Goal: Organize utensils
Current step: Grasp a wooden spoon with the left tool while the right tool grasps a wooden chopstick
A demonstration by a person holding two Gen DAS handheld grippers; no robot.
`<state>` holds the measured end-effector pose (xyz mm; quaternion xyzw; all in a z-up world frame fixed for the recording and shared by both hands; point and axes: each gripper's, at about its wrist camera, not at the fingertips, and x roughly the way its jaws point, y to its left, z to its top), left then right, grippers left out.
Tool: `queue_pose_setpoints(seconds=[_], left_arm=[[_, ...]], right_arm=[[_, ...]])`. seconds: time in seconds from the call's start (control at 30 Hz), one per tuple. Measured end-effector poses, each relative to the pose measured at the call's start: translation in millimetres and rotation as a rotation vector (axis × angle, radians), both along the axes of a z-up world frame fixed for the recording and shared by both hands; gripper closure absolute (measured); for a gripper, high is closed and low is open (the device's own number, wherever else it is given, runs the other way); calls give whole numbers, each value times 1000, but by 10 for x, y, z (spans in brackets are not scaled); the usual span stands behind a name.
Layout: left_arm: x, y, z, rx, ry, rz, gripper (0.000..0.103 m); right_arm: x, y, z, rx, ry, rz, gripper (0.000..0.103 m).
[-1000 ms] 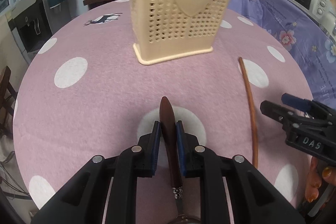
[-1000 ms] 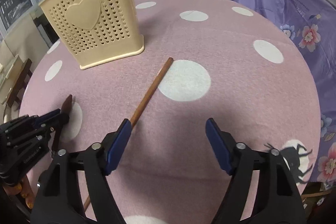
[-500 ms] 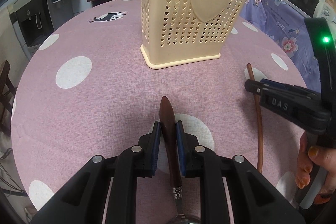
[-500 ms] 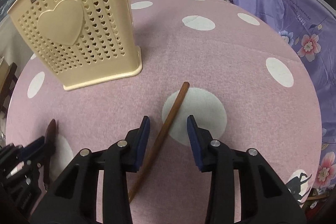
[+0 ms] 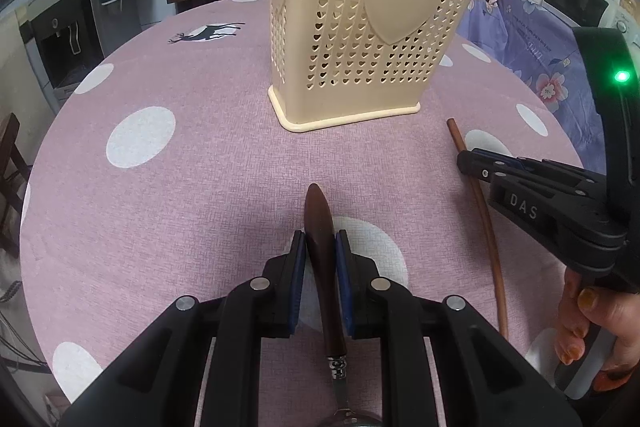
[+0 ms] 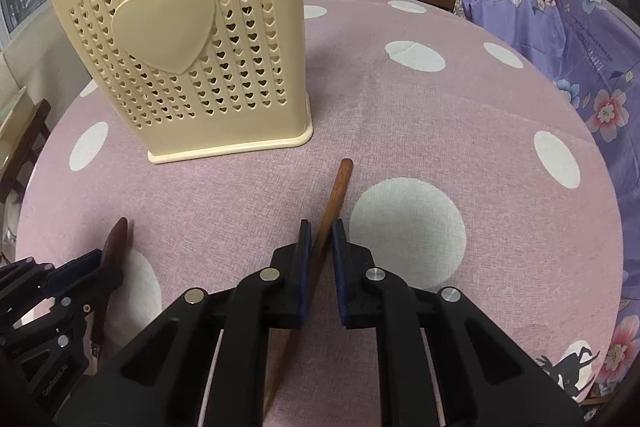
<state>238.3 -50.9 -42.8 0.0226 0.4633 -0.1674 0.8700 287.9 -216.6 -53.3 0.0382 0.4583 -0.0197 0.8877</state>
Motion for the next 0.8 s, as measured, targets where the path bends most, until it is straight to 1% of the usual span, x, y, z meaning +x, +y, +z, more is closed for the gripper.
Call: queue_pose_setpoints(seconds=[0.13, 0.5, 0.57, 0.6, 0.63, 0.73, 0.8], left_arm=[[2, 6, -1, -6, 3, -1, 87], [21, 0, 0, -12, 7, 12, 86], [38, -8, 3, -19, 12, 10, 81], [46, -19, 7, -20, 14, 8, 76], [54, -39, 9, -16, 13, 6, 73], [56, -94, 0, 16, -3, -2, 73], [54, -101, -1, 21, -7, -2, 74]], right_arm=[[-46, -30, 1, 27, 0, 1, 93], [-101, -24, -13, 25, -5, 12, 93], [-101, -16, -14, 22, -6, 11, 93], [-101, -14, -14, 21, -7, 11, 93], [-104, -12, -14, 22, -7, 11, 93], [-104, -22, -11, 26, -8, 10, 93], [-105, -26, -8, 29, -9, 11, 93]])
